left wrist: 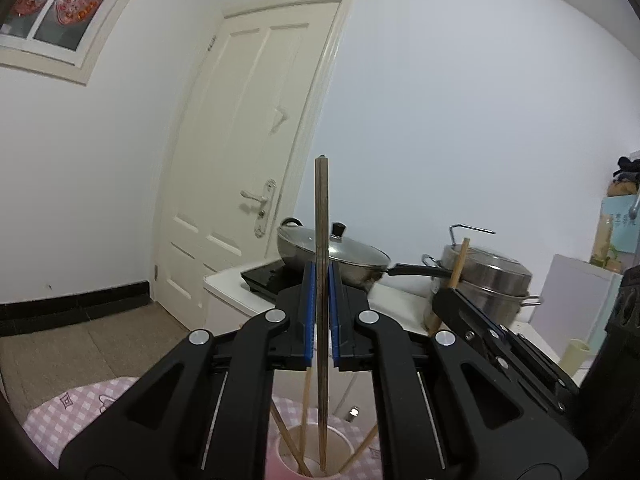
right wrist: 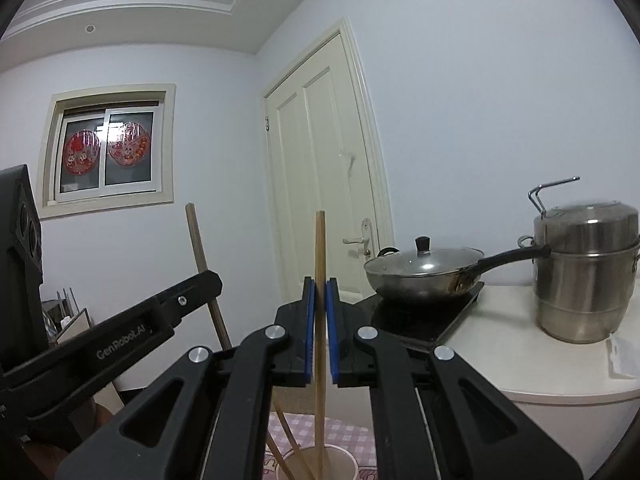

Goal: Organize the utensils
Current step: 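Lift both held chopsticks upright and carry them over the pink cup, then lower both chopsticks into the pink cup and open both tools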

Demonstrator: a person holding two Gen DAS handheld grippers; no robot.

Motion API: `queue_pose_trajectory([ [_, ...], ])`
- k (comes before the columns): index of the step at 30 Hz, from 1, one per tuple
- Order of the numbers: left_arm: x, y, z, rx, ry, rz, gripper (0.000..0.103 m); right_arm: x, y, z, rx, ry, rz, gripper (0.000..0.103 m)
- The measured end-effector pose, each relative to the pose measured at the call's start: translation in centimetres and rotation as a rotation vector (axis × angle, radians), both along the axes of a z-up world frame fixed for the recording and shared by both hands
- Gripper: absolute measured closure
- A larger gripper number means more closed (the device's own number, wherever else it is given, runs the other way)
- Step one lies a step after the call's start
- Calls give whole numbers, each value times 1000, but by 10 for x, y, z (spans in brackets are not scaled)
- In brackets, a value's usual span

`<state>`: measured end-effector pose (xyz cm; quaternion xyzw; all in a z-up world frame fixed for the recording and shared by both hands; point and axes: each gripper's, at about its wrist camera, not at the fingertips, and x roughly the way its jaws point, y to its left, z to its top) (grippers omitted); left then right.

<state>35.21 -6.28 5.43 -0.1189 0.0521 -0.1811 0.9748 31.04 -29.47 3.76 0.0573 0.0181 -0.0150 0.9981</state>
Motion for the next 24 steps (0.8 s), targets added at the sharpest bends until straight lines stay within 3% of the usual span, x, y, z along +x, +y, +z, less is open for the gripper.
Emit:
queue_pose_trajectory([
  [9,15,-18,-33,80,-8,62,96,12,-5,-21,12,20,-20,99],
  [24,24,-14,-75,116,96,-3,96,8,-4,-63,16,86,-39,99],
])
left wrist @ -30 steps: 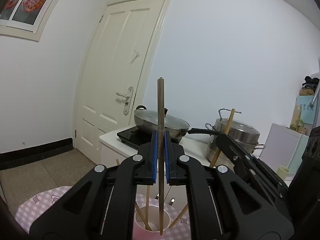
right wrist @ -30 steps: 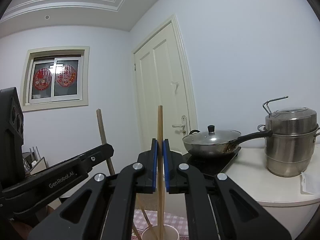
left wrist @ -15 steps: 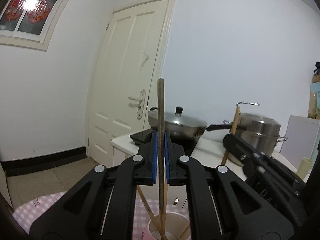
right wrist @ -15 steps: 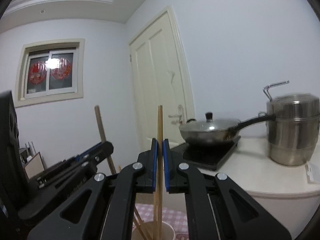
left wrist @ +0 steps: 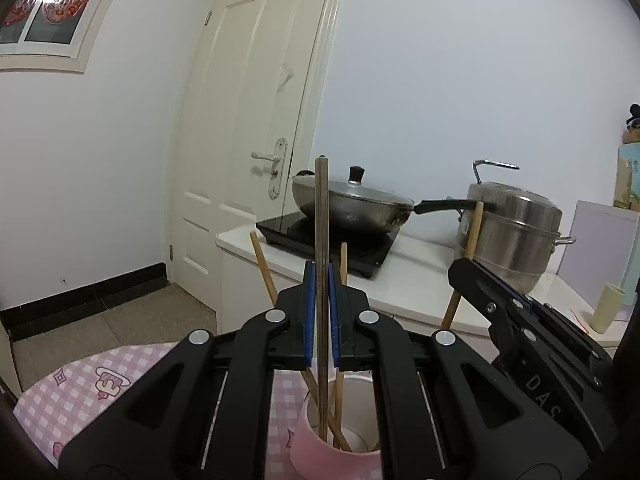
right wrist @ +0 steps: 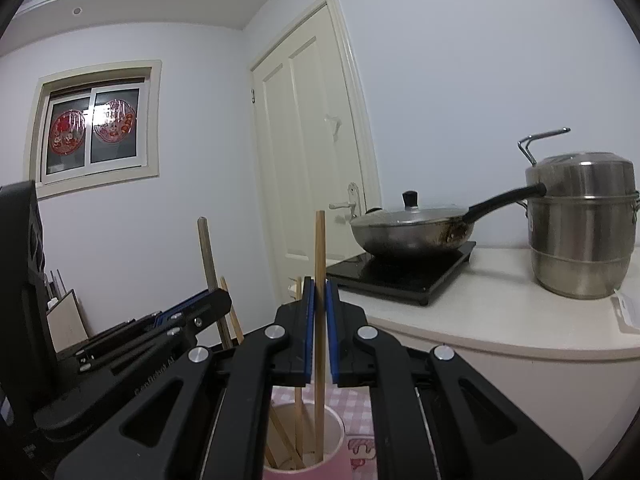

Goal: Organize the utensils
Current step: 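Lower both chopsticks into the pink cup and open both tools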

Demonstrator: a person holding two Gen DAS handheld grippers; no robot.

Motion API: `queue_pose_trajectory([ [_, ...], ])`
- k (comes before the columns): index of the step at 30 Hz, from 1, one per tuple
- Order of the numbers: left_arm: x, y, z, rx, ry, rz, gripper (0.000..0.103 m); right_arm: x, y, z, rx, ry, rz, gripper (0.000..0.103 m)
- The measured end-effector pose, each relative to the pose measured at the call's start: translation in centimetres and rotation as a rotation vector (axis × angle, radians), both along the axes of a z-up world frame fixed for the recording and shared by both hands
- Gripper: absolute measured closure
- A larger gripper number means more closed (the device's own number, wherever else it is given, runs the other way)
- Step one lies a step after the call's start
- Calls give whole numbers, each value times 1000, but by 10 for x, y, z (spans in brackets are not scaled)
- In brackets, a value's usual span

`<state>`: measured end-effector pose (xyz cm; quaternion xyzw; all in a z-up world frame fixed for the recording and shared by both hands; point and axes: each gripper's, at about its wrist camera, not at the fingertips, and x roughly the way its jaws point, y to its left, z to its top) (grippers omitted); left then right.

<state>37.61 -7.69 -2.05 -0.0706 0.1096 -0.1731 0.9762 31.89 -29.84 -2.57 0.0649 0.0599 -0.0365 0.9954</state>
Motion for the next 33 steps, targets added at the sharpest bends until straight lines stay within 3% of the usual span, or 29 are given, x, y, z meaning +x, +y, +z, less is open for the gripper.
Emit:
queue_pose_trajectory([
  [10,3,2,-15,5,36,-12,96,-8,-1,-17,23,29,-20,98],
  [23,1,7,-12,-31,85,-20,95,-15,-8,-20,55,58,-29,97],
  [25,-2,7,-11,-26,86,-23,95,-18,-9,-20,61,63,-31,91],
  [28,-8,10,-7,-27,79,-5,95,-23,-10,-18,68,70,-36,72],
  [29,-9,11,-5,-32,78,-3,95,-26,-10,-17,72,69,-34,70],
  [30,-11,13,-3,-37,82,-5,91,-28,-10,-17,70,71,-35,70],
  [32,-14,15,0,-39,79,-5,65,-32,-11,-15,72,80,-36,69],
  [33,-21,18,2,-46,59,5,39,-34,-11,-14,74,81,-36,69],
])
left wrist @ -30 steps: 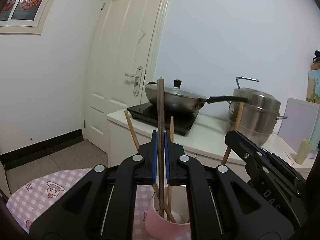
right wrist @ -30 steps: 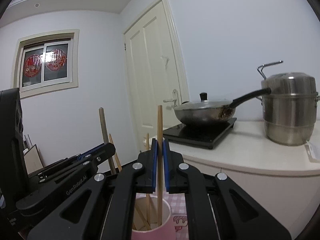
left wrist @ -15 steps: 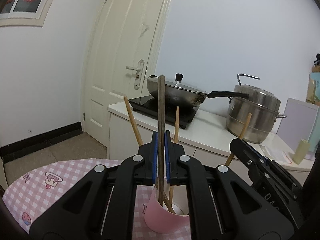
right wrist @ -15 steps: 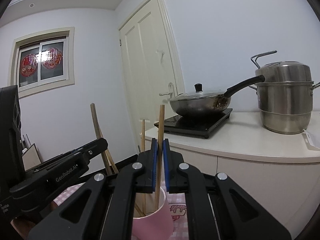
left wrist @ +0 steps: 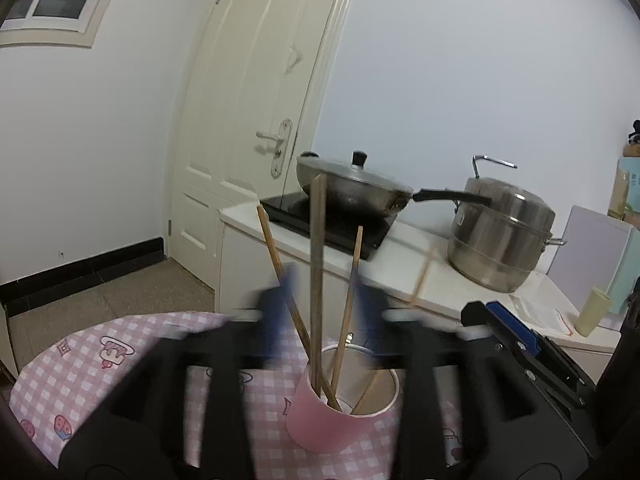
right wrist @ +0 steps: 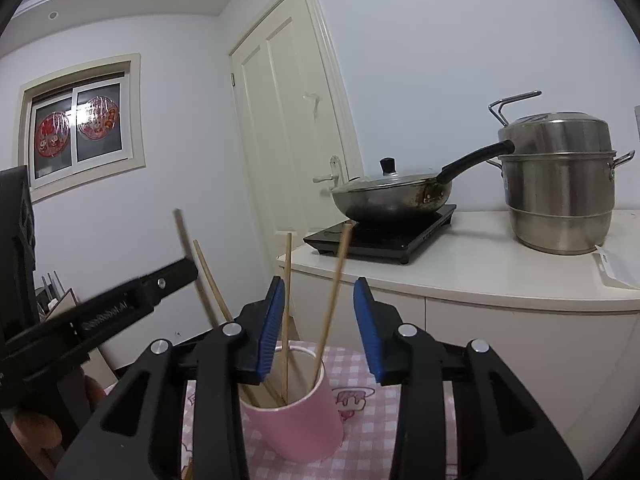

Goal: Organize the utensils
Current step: 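Lower both chopsticks into the pink cup and open both tools, then withdraw both open tools from the cup toward the chopstick pile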

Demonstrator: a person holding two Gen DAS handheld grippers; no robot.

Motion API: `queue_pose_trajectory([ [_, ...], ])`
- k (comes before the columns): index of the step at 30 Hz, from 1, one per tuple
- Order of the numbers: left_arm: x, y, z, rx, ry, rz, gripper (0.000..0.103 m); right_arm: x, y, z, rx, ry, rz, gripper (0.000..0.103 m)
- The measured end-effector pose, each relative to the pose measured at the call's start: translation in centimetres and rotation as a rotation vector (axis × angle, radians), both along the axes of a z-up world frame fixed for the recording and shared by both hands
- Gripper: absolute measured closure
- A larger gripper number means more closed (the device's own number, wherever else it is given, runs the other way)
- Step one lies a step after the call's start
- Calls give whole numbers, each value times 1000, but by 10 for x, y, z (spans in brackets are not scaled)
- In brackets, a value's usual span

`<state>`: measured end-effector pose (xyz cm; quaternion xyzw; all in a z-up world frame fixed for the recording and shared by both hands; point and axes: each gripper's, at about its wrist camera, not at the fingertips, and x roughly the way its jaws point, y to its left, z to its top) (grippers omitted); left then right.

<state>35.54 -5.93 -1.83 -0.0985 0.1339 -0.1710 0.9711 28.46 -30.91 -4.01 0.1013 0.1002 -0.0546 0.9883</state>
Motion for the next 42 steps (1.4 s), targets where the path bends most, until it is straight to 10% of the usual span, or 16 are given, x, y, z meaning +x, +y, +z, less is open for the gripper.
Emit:
queue_pose_trajectory([
  [17,-70,25,10,64,29,-26,37,-58,17,6,-7,45,-20,60],
  [42,-112,75,-51,150,291,-65,36,-84,87,-34,-70,243,109,55],
])
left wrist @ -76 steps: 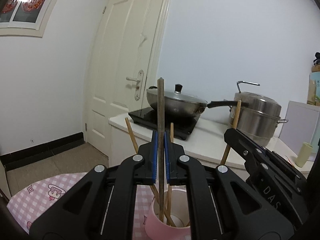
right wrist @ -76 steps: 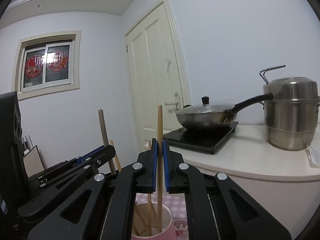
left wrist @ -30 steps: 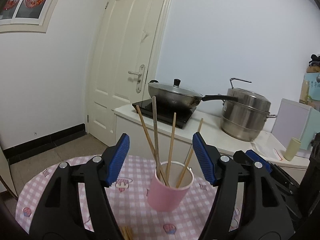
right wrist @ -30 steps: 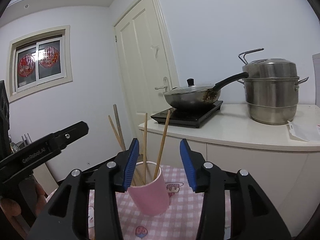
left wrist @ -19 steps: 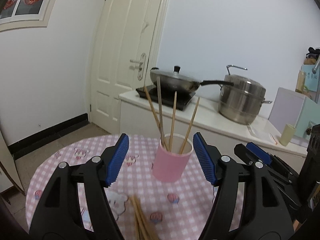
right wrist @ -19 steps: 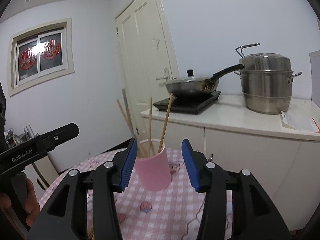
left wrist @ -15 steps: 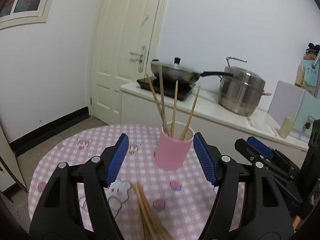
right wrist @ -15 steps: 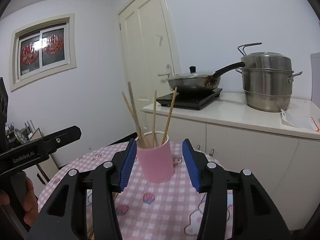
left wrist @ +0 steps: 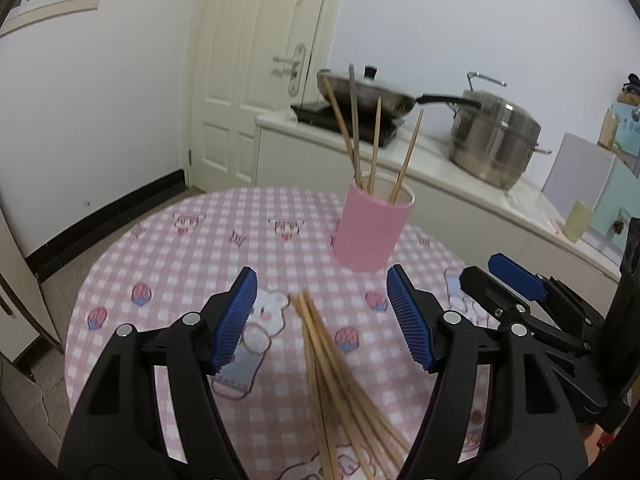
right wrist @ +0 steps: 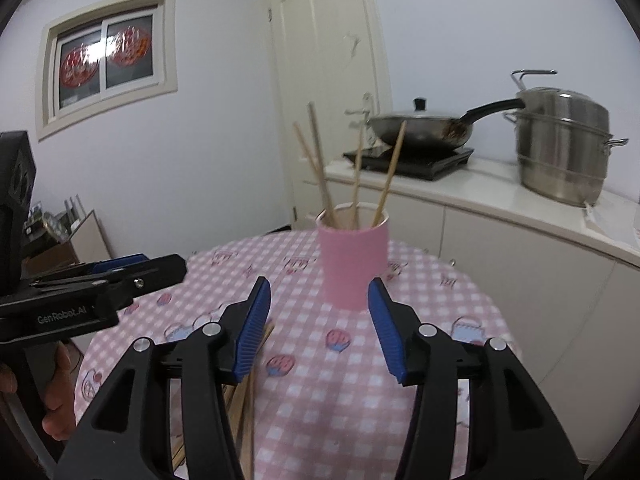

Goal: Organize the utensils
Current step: 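Withdraw both open tools from the cup toward the chopstick pile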

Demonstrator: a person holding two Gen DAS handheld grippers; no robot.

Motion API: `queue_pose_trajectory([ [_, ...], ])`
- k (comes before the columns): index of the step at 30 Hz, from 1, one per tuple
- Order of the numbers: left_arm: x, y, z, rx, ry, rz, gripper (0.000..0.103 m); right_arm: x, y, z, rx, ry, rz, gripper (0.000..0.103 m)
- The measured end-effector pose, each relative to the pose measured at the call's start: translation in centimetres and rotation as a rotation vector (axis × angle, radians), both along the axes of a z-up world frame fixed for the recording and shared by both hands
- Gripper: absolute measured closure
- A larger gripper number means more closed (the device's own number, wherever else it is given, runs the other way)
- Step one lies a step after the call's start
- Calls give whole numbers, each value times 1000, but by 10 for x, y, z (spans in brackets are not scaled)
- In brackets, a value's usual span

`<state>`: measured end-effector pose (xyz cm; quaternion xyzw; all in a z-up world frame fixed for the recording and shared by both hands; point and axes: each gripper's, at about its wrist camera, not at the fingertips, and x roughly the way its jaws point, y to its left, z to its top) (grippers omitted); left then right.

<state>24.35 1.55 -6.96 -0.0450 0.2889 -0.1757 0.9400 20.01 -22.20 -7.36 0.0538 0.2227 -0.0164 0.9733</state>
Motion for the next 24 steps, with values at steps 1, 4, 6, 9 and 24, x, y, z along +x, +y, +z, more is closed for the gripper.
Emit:
queue_pose_trajectory([
  [1,0,1,-3,2,10,-4,36,1,3,-2,1,11,8,55],
  [4,3,2,-11,6,45,-13,36,6,6,-8,9,41,25,55],
  [6,4,4,-17,-1,71,-22,36,8,7,-12,14,62,34,55],
  [9,9,3,-24,0,106,-31,36,12,7,-20,24,96,46,55],
  [24,27,1,-69,17,262,-35,54,30,5,-50,68,270,118,55],
])
